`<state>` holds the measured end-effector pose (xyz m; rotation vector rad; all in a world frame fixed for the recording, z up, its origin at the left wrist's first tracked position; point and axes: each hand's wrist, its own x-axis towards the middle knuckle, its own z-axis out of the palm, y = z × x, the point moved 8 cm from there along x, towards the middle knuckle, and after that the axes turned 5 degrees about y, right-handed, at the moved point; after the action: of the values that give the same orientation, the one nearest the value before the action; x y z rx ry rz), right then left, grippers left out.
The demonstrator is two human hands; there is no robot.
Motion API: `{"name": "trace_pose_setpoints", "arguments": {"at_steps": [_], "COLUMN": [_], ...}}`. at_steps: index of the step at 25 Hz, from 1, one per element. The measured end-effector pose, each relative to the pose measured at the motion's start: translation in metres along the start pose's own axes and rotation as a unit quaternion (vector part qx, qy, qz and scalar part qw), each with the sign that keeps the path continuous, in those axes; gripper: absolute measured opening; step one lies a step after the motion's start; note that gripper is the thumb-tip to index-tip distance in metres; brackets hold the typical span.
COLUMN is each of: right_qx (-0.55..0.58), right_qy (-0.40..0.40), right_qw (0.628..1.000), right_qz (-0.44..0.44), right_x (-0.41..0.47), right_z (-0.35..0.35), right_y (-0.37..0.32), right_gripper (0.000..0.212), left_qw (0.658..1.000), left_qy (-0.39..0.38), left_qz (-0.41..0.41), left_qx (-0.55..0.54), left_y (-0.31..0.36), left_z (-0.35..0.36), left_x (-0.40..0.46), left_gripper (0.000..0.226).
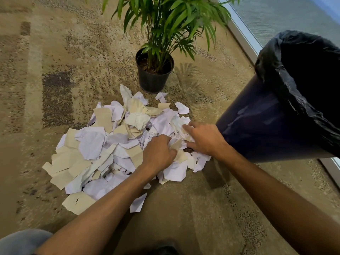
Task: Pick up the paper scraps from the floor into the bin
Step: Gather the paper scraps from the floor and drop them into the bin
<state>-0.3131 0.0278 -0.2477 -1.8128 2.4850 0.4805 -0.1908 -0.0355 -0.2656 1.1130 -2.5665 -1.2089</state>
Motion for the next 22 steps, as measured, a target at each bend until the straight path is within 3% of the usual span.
{"name": "trace_pose_setpoints", "arguments": {"at_steps": [4,7,10,15,17,19,22], "right_qx": [0.012,0.103,0.277,0.422,0.443,0.44,0.386], "right_qy": [0.045,0.132,0.205,0.269,0.309,0.345,0.416], "right_qw": [0.999,0.983,0.928,0.836,0.809,0.797,0.797], "right_qz": [0.025,0.074,0.144,0.224,0.232,0.228,0.206], "right_x": [0.002,-0.008,-0.024,-0.055,-0.071,-0.086,-0.116], "right_z": [-0.004,-0.025,-0.049,-0.097,-0.131,-0.166,-0.223], "right_y": [-0.004,0.005,0.021,0.028,0.028,0.029,0.04], "right_gripper": [0.026,0.021,0.024,0.018,0.017,0.016,0.019], "left_qw": [1.0,0.999,0.997,0.985,0.978,0.968,0.955], "left_qy": [0.01,0.036,0.081,0.15,0.173,0.204,0.235], "left_qz": [0.011,0.026,0.011,-0.007,0.006,0.044,0.097], "left_qx": [0.025,0.009,-0.018,-0.081,-0.115,-0.141,-0.15], "left_y": [0.003,0.008,0.011,0.026,0.043,0.071,0.126], "left_z": [-0.016,-0.035,-0.068,-0.119,-0.138,-0.158,-0.179], "left_x": [0.002,0.005,0.008,-0.011,-0.026,-0.041,-0.053], "left_gripper": [0.01,0.015,0.023,0.032,0.028,0.008,0.022]}}
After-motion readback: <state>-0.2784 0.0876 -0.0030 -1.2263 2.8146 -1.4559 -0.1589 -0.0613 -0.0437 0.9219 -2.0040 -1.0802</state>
